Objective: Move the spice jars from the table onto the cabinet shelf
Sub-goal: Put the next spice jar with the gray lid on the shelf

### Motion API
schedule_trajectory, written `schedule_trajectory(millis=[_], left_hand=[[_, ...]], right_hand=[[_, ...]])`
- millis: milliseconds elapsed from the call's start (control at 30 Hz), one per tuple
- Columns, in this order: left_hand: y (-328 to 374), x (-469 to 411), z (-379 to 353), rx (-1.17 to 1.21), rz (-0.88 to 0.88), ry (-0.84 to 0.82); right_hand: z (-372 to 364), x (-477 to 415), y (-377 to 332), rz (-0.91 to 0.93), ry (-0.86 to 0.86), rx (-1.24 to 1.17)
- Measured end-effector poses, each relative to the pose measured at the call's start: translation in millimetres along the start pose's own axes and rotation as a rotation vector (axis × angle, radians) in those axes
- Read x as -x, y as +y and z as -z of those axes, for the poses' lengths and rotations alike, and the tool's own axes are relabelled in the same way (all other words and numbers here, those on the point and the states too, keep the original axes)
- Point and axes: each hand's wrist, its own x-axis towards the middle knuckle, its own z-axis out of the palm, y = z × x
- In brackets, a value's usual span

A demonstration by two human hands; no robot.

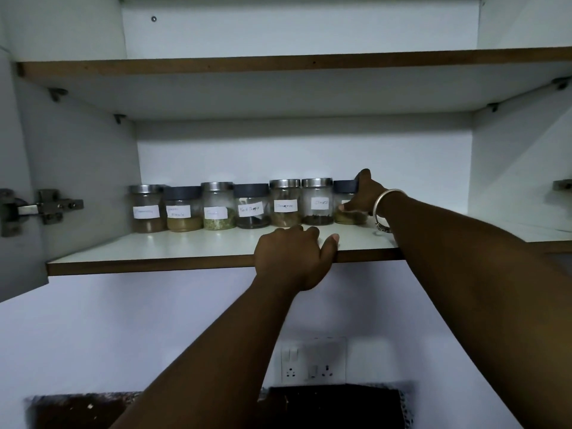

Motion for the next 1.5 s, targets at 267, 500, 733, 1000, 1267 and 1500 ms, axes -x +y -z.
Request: schedule_trajectory(millis=[267, 500, 733, 1000, 1267, 1500], left_hand=[[0.0, 1.5, 4.0, -0.02, -0.012, 0.009], [-1.6, 8.5, 23.3, 0.016, -0.021, -0.122], [-0.1, 36.2, 58.2, 0.232, -0.088, -0.309], [16.5, 189.5, 59.3, 1.009, 0.102, -0.116], [-2.0, 401.0, -16.2, 1.019, 0.454, -0.451], [-33.8, 542.7, -71.5, 0.449, 0.608, -1.129]], right_hand=[[10.7, 30.7, -13.4, -0.171, -0.318, 0.542], [-0.5, 110.2, -36.0, -0.045, -0.529, 0.266], [9.6, 200.6, -41.1, 0.198, -0.364, 0.402], [-64.3, 356.7, -57.1, 0.39, -0.215, -0.081], [-225.5, 478.1, -12.1, 0.226, -0.617, -0.06], [-325.6, 555.0, 17.3, 0.163, -0.981, 0.108]])
